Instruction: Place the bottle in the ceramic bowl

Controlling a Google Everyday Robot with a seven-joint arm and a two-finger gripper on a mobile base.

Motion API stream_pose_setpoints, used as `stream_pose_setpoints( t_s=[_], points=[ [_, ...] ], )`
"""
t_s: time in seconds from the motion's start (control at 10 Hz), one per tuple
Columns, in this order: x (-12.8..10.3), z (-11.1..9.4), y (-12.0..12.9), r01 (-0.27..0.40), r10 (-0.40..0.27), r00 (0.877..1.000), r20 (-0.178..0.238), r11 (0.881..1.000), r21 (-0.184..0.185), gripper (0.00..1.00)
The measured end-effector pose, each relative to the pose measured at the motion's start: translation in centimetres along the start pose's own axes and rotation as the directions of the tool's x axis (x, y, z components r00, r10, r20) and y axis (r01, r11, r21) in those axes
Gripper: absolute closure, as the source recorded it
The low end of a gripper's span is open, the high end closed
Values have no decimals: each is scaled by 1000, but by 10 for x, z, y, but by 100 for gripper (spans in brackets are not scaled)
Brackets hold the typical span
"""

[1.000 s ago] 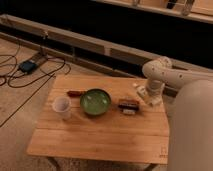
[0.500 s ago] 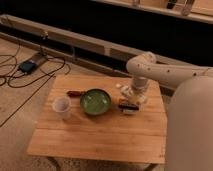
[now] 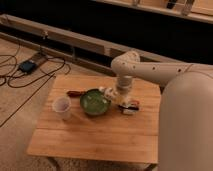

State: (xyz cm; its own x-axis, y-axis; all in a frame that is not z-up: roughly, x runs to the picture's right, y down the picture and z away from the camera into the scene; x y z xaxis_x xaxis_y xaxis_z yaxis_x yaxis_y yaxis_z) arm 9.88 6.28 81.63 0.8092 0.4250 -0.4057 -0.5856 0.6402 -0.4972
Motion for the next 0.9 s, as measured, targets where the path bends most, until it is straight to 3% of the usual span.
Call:
stream_pose_setpoints(
  t_s=[0.5,0.9],
  points=[
    [-30,17,20,83,-82,996,26,995,-46,96],
    [-49,30,23,135,-132,990,59,989,-59,55]
  ],
)
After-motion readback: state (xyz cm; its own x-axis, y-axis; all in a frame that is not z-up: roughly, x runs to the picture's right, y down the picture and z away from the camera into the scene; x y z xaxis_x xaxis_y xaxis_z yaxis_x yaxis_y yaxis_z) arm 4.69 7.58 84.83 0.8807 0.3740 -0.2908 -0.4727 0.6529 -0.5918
